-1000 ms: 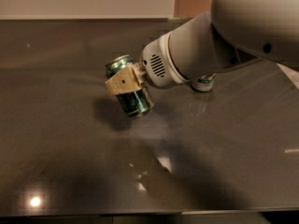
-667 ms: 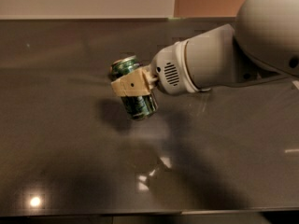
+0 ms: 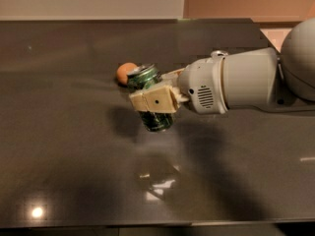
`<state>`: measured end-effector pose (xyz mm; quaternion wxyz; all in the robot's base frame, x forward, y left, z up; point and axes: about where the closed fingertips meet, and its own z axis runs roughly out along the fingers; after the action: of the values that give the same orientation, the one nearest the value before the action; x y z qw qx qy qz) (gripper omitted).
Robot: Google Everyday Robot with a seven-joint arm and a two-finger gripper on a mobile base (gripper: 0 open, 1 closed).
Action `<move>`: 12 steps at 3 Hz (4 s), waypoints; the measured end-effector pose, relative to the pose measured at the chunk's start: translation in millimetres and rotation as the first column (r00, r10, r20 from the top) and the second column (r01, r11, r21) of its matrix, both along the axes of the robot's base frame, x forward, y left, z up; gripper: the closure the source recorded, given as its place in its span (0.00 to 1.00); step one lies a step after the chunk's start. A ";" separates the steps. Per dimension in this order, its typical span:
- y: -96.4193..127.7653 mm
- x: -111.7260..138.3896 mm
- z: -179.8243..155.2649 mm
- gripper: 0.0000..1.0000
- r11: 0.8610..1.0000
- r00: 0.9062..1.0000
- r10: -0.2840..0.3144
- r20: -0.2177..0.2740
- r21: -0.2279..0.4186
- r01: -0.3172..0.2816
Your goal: Place green can upright
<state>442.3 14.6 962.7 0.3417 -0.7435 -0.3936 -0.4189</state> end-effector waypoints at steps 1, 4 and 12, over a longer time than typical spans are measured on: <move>-11.8 -9.0 -4.4 1.00 0.997 0.990 0.076 0.117 -0.029 -0.073; -26.1 -15.1 -4.1 1.00 0.991 0.979 0.066 0.191 0.103 -0.087; -114.0 -19.2 -48.8 1.00 0.972 0.965 0.031 0.262 0.219 -0.091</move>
Offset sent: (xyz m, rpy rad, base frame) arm -0.0187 -0.0459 -0.0176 0.0173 -0.3502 0.1417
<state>423.1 -99.4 913.8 0.3838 -0.6262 -0.4065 -0.5434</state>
